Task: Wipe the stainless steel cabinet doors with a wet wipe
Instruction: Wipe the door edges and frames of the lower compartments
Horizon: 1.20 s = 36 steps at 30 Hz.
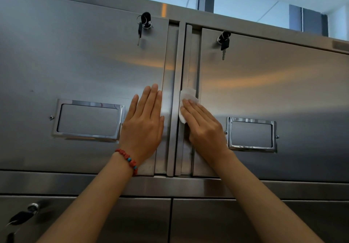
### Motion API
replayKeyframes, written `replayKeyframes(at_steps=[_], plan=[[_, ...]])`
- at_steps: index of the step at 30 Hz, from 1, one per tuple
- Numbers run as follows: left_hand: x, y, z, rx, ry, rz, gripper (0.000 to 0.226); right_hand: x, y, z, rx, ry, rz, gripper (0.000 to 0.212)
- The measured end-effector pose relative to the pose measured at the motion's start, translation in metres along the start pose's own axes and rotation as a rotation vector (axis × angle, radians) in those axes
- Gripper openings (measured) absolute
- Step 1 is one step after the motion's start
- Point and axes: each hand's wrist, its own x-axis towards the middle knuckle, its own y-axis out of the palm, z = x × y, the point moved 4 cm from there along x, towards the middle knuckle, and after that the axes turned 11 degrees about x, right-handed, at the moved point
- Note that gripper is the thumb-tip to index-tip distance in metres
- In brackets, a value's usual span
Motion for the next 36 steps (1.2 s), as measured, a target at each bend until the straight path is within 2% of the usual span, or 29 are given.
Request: replayKeyframes(at_steps=[3,9,19,36], plan=[[0.000,-0.001,-0.001,0.002,0.002,0.001,0.054,-0.006,-0.001,0.002,-0.004,-0.027,0.021,0.036],[-0.001,-0.001,-0.001,-0.017,-0.002,-0.010,0.054,0.024,-0.003,-0.013,-0.001,-0.017,-0.063,0.025],[0.000,0.001,0.000,-0.011,0.003,0.022,0.055,-0.012,-0.002,0.010,0.014,0.014,0.004,0.034],[-0.001,0.001,0.000,-0.015,0.004,0.004,0.055,-0.025,-0.004,0.023,-0.069,-0.065,-0.008,0.023]])
